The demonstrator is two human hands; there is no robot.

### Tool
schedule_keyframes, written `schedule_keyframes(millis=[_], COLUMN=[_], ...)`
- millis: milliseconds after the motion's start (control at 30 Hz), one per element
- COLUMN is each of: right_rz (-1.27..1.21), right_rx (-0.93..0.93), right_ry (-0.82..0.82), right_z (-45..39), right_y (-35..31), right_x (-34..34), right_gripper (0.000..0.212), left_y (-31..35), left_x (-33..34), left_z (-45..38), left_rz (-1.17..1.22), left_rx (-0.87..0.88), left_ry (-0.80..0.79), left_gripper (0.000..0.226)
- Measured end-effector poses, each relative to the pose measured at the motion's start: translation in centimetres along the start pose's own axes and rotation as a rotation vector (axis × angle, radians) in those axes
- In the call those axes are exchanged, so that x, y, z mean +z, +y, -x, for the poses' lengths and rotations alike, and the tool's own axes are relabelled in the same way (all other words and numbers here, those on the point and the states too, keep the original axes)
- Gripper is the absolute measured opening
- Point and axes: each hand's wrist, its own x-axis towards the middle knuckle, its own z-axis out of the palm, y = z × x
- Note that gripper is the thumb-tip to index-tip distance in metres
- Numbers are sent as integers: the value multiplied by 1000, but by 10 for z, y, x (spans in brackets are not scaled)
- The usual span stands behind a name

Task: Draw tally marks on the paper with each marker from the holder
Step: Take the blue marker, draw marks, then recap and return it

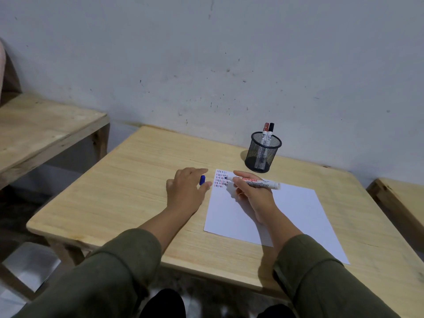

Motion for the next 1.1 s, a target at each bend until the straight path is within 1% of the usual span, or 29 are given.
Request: schedule_keyframes(millis=[100, 233, 300, 367, 433, 500, 600, 700, 933, 1100], right_rz=[-54, -30, -22, -47, -94, -128, -140, -145, -123, -122], right_rx=[7, -37, -67, -86, -97, -121, -174, -219, -250, -246], right_ry=[-50, -36, -43, -40, -18, -9, -31, -48, -41, -41], right_z=[2, 5, 3, 2, 0, -1, 1, 1, -2, -1], right_y=[-2, -11, -18, -29, -43, -58, -80, -94, -106, -108], right_x=[-3, -9, -13, -17, -20, -24, -31, -38, -45, -46], right_gripper=[22, 24, 20, 15, 20, 23, 16, 27, 30, 28], left_y=[4, 11, 20, 35, 50, 64, 81, 95, 116, 122], left_x=[2, 2, -2, -5, -9, -14, -20, -19, -21, -24], left_z=[-3, -11, -14, -17, -23, -30, -37, -42, -47, -46], left_rz=[84, 201, 352, 548, 746, 817, 879, 940, 1042, 1041], left_rx=[17, -29, -95, -205, -278, -246, -177, -130, -63, -22], left_ry=[-39, -51, -16, 39, 76, 66, 45, 0, -79, -116], left_gripper=[32, 20, 17, 19, 21, 21, 20, 20, 20, 28])
